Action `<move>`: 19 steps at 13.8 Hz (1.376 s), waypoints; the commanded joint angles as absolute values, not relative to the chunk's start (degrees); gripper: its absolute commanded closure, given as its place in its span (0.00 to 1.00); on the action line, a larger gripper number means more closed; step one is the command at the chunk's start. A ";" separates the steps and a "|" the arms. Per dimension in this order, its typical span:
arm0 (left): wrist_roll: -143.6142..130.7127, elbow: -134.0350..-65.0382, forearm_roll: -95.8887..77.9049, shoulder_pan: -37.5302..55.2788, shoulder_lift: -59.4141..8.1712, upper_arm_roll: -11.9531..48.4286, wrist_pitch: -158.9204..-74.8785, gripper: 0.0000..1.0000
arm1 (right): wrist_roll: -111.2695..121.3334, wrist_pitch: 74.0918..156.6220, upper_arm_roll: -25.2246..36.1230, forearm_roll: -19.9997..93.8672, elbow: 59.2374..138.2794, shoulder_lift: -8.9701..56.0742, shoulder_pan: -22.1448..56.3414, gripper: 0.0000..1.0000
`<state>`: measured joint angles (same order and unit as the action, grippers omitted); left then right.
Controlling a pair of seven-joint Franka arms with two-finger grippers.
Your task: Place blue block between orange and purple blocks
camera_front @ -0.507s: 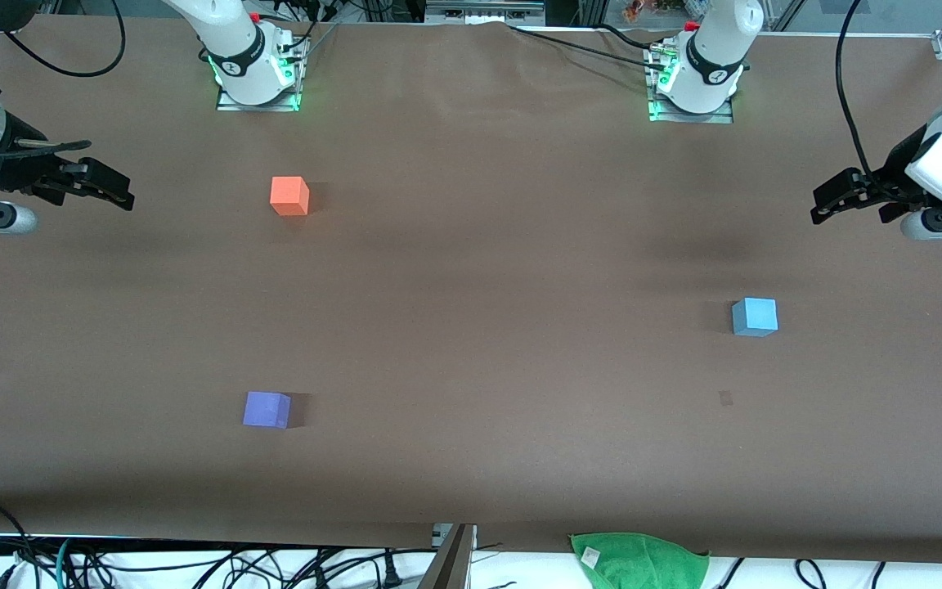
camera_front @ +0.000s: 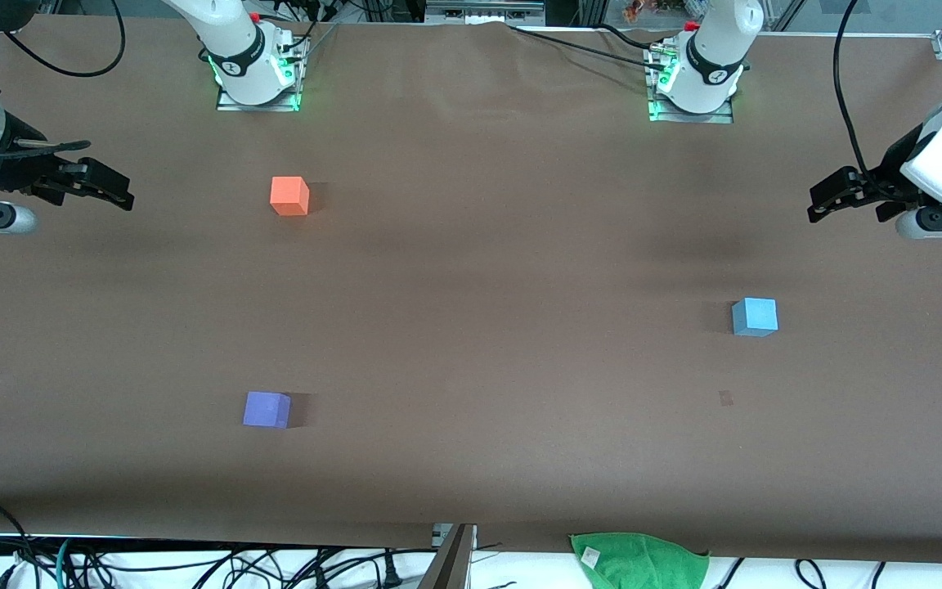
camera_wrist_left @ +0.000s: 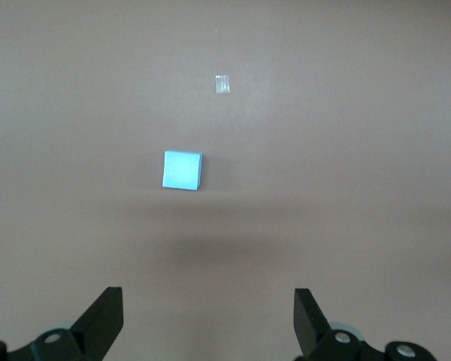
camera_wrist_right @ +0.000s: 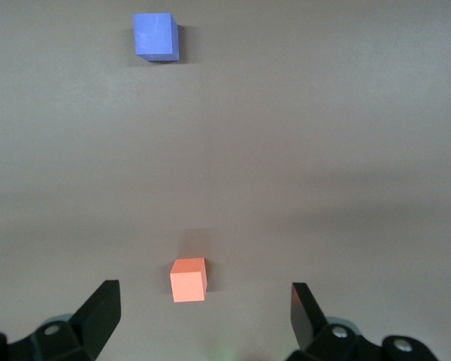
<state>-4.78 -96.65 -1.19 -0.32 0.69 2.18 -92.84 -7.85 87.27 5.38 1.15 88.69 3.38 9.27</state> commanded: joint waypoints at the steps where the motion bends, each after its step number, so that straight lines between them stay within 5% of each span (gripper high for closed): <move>1: -4.22 -94.75 -2.02 0.35 0.00 1.93 -90.53 0.00 | -7.03 86.84 5.36 0.53 88.42 3.25 9.05 0.00; 19: -4.83 -94.57 -1.76 0.35 -0.18 1.93 -89.65 0.00 | -7.03 86.66 5.36 0.53 88.42 3.25 8.88 0.00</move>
